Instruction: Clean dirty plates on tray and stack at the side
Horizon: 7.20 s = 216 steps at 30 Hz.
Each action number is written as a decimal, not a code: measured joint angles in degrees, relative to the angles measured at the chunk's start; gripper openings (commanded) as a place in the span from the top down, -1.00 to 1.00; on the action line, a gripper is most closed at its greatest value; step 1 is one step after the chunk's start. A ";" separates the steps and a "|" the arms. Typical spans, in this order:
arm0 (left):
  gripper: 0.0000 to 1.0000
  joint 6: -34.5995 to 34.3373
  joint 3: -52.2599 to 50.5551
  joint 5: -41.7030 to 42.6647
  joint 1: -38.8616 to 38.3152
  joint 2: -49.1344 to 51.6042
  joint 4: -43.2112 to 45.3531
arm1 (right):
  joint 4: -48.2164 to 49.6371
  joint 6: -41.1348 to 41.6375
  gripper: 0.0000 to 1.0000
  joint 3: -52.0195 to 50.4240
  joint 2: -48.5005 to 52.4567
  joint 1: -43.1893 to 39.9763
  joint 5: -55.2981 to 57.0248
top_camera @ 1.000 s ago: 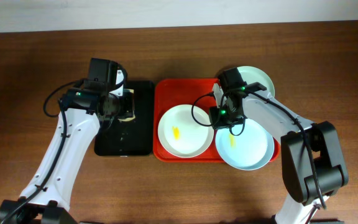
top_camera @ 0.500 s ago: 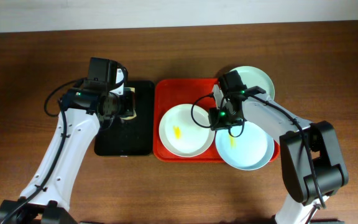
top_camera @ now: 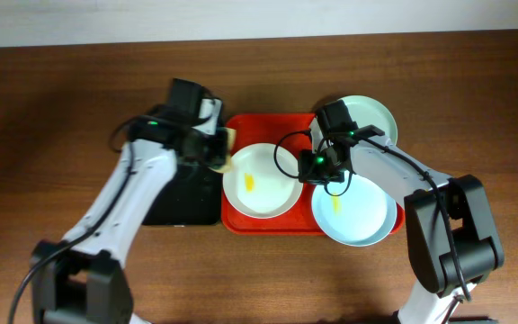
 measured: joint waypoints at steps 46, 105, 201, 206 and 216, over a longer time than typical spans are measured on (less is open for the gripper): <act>1.00 -4.79 2.25 8.46 -4.17 17.40 4.46 | 0.17 0.17 0.92 -0.35 0.00 1.18 6.95; 1.00 -4.48 2.14 -2.32 -8.61 19.37 7.72 | 0.00 0.17 0.92 -0.35 0.00 1.25 7.17; 0.99 -5.55 1.27 -5.90 -3.06 2.14 -1.97 | -0.68 0.17 0.92 -0.35 -0.02 1.22 8.87; 1.00 -4.48 1.49 -12.00 4.72 1.84 -9.88 | -0.66 0.17 0.92 -0.35 -0.02 1.22 8.85; 1.00 -3.65 -9.35 -14.36 10.45 1.90 -2.49 | -0.61 0.15 0.92 -0.33 -0.02 1.22 8.81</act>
